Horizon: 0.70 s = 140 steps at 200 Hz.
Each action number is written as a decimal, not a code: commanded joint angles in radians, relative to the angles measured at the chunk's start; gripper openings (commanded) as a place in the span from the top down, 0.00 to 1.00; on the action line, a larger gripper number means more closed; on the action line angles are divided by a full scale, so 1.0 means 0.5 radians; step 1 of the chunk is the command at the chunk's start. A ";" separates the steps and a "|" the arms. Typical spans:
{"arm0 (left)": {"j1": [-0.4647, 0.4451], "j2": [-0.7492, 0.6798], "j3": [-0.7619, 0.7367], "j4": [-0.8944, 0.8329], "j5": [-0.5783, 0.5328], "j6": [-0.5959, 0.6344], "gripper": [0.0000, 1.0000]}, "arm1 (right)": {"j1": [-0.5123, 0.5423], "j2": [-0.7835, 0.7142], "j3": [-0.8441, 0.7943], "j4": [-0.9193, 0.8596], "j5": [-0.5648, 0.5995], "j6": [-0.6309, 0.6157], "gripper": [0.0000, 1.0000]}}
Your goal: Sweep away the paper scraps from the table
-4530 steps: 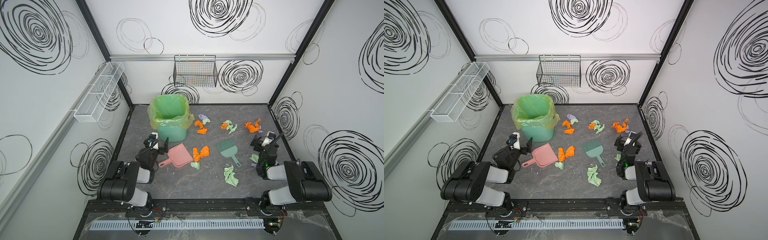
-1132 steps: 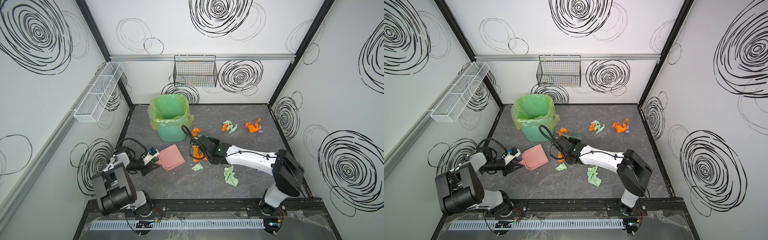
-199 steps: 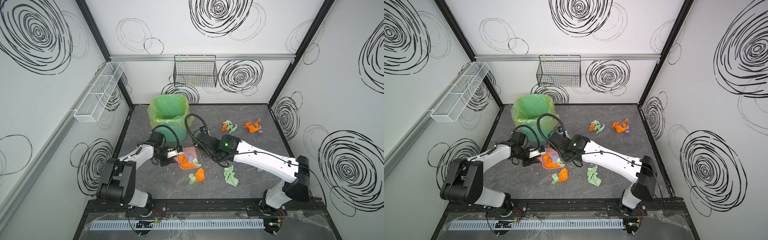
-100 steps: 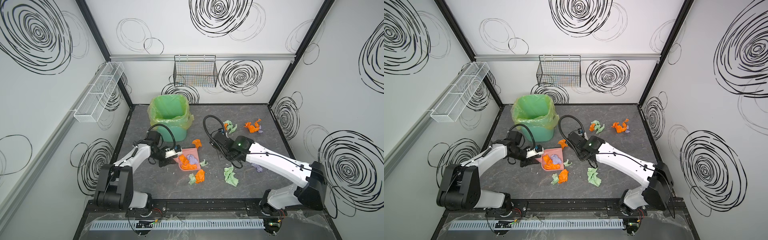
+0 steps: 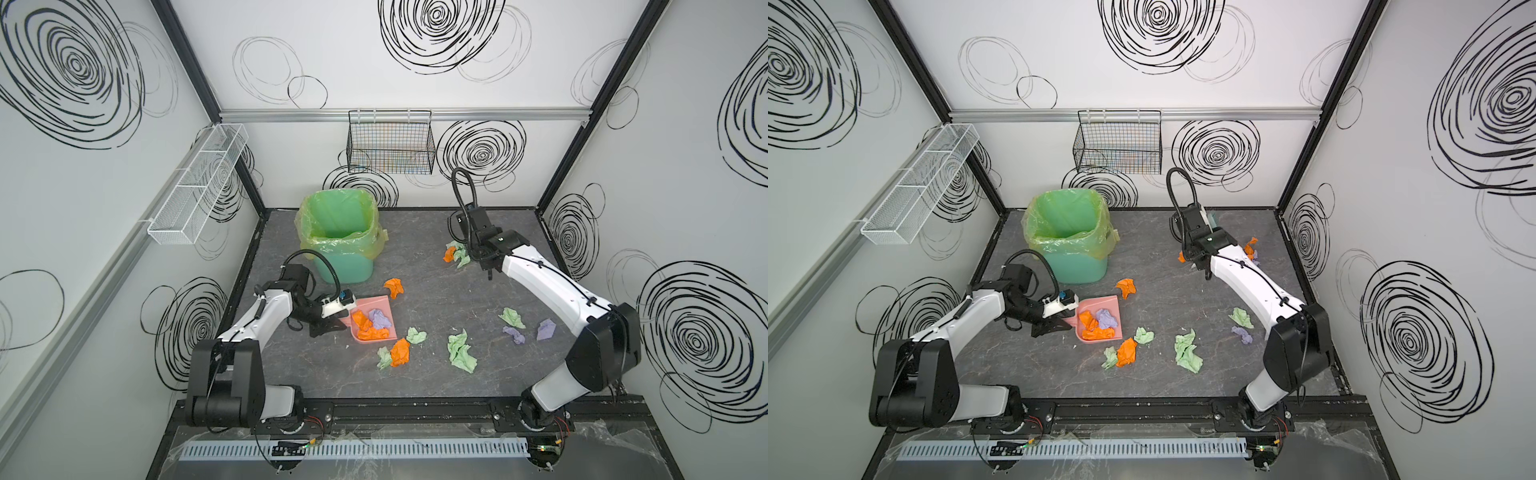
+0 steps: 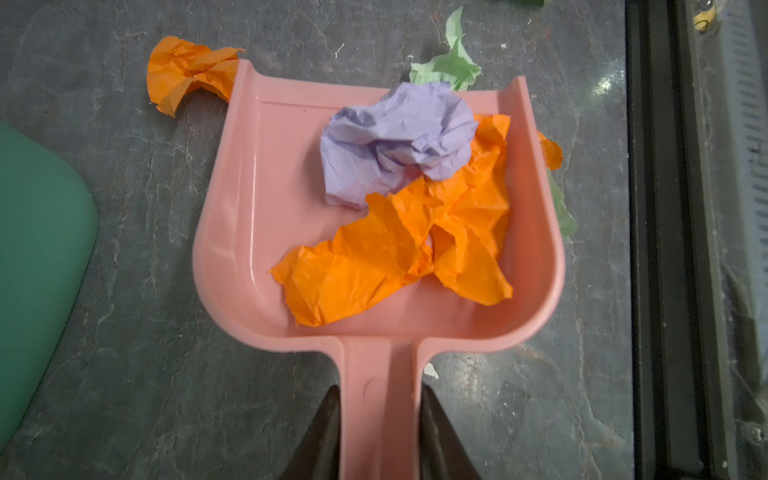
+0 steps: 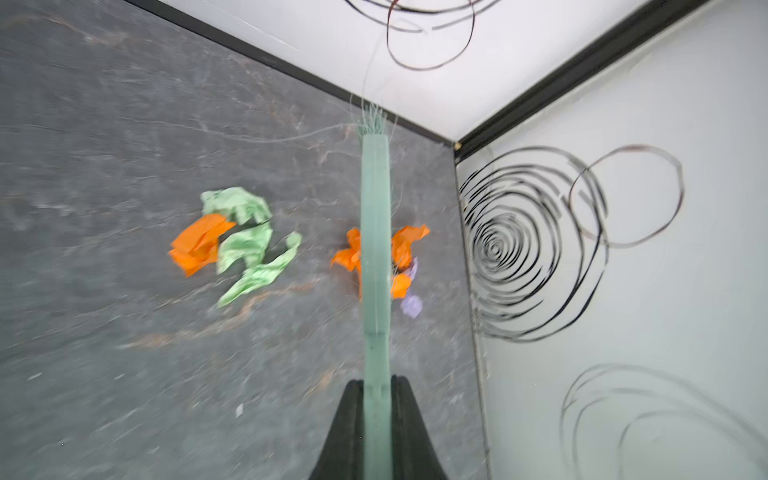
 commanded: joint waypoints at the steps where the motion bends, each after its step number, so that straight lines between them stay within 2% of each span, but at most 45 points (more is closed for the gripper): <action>1: 0.103 -0.037 0.021 -0.163 0.077 0.166 1.00 | -0.057 0.170 0.058 0.614 0.038 -0.785 1.00; 15: 0.174 -0.035 0.018 -0.209 0.083 0.233 1.00 | -0.087 0.327 0.137 0.730 -0.037 -0.969 1.00; 40: 0.290 -0.017 0.020 -0.282 0.094 0.338 1.00 | -0.106 0.583 0.299 0.725 -0.132 -1.113 1.00; 77: 0.437 0.022 0.023 -0.373 0.089 0.488 1.00 | -0.083 0.841 0.434 0.538 -0.099 -1.192 1.00; 140: 0.511 0.081 0.026 -0.384 0.094 0.554 1.00 | 0.042 0.799 0.158 0.342 -0.127 -1.113 1.00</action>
